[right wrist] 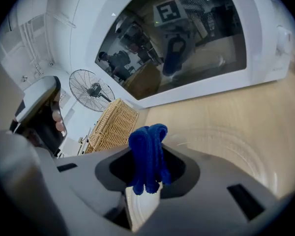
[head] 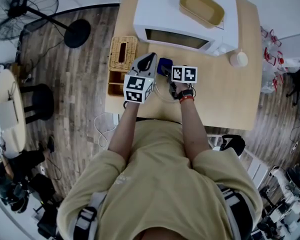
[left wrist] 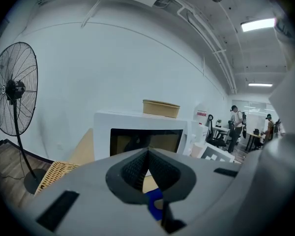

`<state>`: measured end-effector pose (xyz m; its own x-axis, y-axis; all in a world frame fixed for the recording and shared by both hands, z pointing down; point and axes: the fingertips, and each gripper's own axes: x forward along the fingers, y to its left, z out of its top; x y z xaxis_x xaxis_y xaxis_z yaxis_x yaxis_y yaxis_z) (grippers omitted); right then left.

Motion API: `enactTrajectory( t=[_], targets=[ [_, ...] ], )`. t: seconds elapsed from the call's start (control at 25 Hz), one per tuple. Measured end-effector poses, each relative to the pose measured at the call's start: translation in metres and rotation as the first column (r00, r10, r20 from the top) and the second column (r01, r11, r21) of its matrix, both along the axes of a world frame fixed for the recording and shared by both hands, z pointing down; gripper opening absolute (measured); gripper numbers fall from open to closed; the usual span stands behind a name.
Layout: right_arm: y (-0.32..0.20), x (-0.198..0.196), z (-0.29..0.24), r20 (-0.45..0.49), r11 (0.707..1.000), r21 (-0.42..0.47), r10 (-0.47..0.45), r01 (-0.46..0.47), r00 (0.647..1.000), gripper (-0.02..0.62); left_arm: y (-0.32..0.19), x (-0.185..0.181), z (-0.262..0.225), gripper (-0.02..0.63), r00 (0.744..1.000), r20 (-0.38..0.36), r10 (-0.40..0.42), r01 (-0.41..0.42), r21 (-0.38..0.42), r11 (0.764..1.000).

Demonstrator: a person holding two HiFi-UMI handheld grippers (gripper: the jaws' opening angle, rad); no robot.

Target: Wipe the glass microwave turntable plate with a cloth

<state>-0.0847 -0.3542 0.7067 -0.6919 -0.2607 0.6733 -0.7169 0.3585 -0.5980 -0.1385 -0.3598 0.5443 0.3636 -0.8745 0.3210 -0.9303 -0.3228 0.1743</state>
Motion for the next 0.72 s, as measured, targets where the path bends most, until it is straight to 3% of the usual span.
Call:
enactTrajectory(
  t=[0.72],
  targets=[
    [-0.007, 0.006, 0.031, -0.040, 0.998, -0.049, -0.047, 0.045, 0.998, 0.130, -0.011, 0.014, 0.013, 0.020, 0.999, 0.004, 0.043, -0.043, -0.018, 0.999]
  ],
)
